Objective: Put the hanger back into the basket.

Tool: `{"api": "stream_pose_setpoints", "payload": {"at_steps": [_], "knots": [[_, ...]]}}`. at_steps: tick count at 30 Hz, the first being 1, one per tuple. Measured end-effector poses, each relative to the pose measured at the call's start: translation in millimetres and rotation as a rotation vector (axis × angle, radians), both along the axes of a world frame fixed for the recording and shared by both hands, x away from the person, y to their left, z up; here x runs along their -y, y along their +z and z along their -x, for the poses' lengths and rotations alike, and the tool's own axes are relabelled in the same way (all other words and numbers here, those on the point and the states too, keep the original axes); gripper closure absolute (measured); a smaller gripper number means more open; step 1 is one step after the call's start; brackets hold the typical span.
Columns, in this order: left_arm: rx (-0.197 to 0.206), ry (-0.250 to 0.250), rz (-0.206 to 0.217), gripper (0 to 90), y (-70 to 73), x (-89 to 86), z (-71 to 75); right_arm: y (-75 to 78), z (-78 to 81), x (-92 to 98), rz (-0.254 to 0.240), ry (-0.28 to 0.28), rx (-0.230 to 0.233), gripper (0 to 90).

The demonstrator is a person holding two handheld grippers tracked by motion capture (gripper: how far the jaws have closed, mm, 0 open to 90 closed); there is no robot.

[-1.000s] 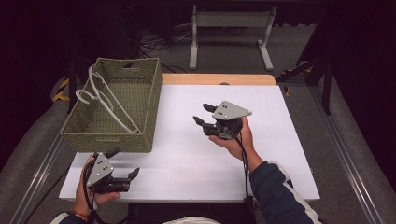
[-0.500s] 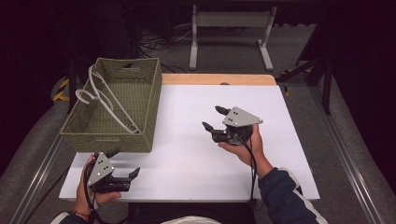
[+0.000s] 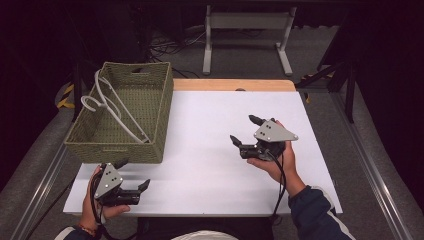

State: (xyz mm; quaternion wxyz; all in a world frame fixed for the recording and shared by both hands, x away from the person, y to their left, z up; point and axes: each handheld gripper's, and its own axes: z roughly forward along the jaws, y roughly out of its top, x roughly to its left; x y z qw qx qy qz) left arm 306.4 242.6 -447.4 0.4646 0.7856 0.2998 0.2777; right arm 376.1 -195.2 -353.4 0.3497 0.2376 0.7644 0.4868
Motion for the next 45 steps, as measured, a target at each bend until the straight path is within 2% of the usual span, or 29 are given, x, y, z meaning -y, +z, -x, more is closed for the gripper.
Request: {"api": "stream_pose_setpoints", "payload": {"at_steps": [7,12,14,19,24,29,32,39,42,45], "knots": [[0.003,0.001,0.003,4.4,-0.2,-0.3,-0.5,-8.5,1.4,13.0,0.005,-0.024,-0.008,12.4],[0.011,-0.002,0.002,4.2,0.3,0.0,-2.1,-14.9,4.2,25.0,-0.012,-0.039,-0.013,10.6],[0.009,0.003,-0.001,4.2,0.1,0.7,-2.3,-18.0,6.2,29.7,-0.004,-0.061,-0.015,9.5],[0.011,0.006,-0.002,3.6,0.0,-0.2,-2.6,-26.6,12.3,43.2,-0.016,-0.060,-0.024,8.6],[0.020,0.003,-0.008,3.1,0.8,-0.6,-2.2,-35.8,20.8,55.1,0.008,-0.093,-0.024,8.1],[0.025,0.005,-0.008,3.0,1.3,0.1,-2.2,-47.6,32.1,64.6,0.013,-0.094,-0.033,8.0],[0.032,0.003,-0.012,3.0,1.8,0.1,-2.1,-57.2,40.8,69.3,0.056,-0.106,-0.025,7.7],[0.038,0.025,0.003,2.9,2.9,-1.2,-1.9,-73.4,53.3,78.4,0.014,-0.130,-0.078,7.6],[0.041,0.045,0.005,3.9,3.3,-1.6,-2.6,-77.1,54.3,77.8,0.028,-0.131,-0.071,7.6],[0.037,0.057,0.005,5.1,3.5,-1.2,-3.4,-77.2,53.7,76.9,0.010,-0.130,-0.074,7.6]]}}
